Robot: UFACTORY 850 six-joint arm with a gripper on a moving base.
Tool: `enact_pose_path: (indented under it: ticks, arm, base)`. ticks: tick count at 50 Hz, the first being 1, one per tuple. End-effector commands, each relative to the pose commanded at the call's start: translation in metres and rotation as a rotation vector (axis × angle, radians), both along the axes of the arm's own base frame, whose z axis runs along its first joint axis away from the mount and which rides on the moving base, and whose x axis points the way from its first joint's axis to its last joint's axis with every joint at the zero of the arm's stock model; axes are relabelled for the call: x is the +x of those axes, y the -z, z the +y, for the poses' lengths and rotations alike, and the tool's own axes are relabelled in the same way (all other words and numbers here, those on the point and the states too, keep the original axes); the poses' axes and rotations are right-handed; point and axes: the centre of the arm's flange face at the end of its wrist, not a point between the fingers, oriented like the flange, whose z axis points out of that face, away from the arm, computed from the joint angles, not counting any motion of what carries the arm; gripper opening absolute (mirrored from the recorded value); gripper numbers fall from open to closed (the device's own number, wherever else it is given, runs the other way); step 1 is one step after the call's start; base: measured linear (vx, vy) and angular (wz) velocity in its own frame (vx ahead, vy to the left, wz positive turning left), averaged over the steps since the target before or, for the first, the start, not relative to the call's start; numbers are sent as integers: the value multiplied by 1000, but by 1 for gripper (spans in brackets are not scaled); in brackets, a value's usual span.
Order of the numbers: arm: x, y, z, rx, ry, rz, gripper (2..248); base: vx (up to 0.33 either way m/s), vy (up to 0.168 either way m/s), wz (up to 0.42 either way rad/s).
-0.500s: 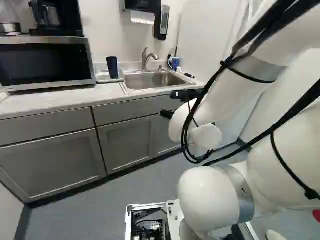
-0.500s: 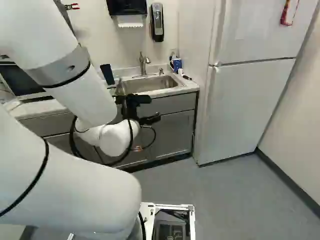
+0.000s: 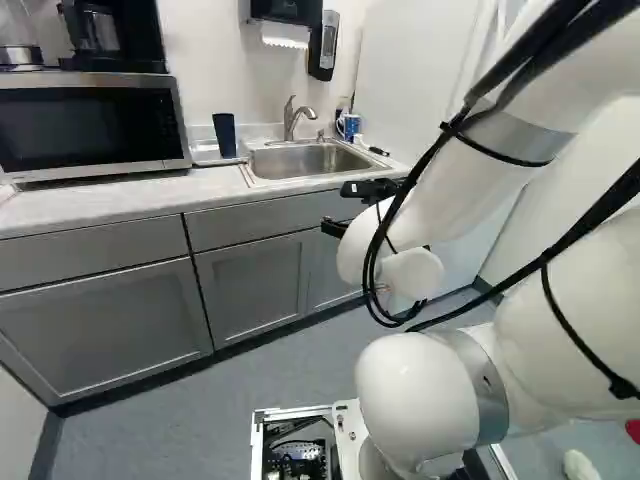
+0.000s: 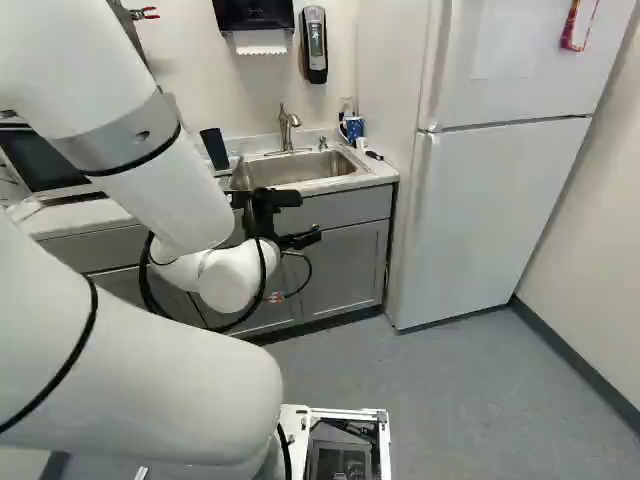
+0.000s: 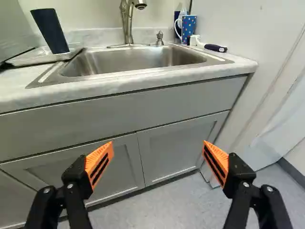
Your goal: Rinse the cup and place it in the tray
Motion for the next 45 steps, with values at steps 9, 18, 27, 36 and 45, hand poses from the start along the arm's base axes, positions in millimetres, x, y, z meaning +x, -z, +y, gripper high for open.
enact_pose_path:
  ticks: [9,18,27,36,45]
  arm:
    - [0,0,0,0,0,0,247]
    - [1,0,0,0,0,0,247]
    - [4,-1,0,0,0,2,247]
    - [9,-2,0,0,0,4,247]
    - [14,-8,0,0,0,-14,247]
  base:
    - [0,0,0]
    - [0,0,0]
    - [0,0,0]
    - [0,0,0]
    - [0,0,0]
